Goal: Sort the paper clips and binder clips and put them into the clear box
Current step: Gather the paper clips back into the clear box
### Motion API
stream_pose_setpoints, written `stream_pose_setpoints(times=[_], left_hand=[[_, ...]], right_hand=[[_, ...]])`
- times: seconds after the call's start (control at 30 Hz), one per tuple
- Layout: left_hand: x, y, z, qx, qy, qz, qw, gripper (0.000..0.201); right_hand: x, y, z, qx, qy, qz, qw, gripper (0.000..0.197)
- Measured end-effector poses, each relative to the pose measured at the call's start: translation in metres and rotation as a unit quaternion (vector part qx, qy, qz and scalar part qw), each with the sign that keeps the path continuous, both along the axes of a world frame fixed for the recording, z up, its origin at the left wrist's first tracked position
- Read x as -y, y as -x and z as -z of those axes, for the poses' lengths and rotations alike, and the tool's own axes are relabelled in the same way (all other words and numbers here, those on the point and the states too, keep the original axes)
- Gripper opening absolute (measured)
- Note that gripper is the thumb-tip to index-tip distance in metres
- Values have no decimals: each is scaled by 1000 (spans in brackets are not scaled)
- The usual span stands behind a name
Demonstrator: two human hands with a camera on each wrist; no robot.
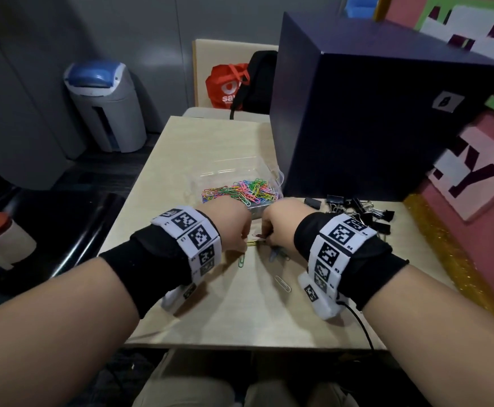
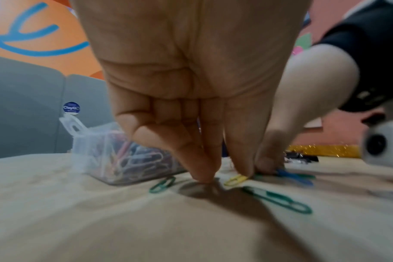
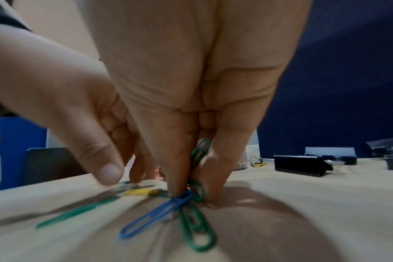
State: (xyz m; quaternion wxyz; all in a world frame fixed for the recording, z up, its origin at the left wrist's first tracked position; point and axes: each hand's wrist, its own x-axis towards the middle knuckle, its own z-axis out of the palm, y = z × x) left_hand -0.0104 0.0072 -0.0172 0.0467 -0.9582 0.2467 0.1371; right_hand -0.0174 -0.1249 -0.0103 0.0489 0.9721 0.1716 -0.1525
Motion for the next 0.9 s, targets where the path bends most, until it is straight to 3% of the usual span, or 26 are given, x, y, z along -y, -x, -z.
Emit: stream_pose_setpoints(times=[0.17,0.3,0.37,0.43,0.5,0.6,0.7,0.8,0.9], left_hand=[[5,3,3,-2,-41,-4,999,28],[4,5,3,1,-46,-2,999,24],[3,7,3,3,-40,-2,999,26],[2,9,4,-3,-29,-11,1000,33],[2,12,4,-4,-25,-15,1000,38],[3,14,4,-6,-36,-19,999,34],[4,11,3,-6,-52,-21,998,21],[3,9,5,0,-69,-19,997,19],[0,8,7,9,-70,-26,997,18]], right_hand=[[9,-6,-17,39,-113,60,991,15],[6,-15,-19,112,-235,129,957,13],[2,-21,-16,138,-281,156,937,16],[-2,-25,-11,130,-285,167,935,27],[-2,-26,-9,122,-262,164,943,38],[1,-17,-17,121,-218,144,958,32],[3,-1,-25,12,-38,96,995,32],[6,17,-26,-110,88,63,988,69],[10,29,-21,-130,106,64,984,92]])
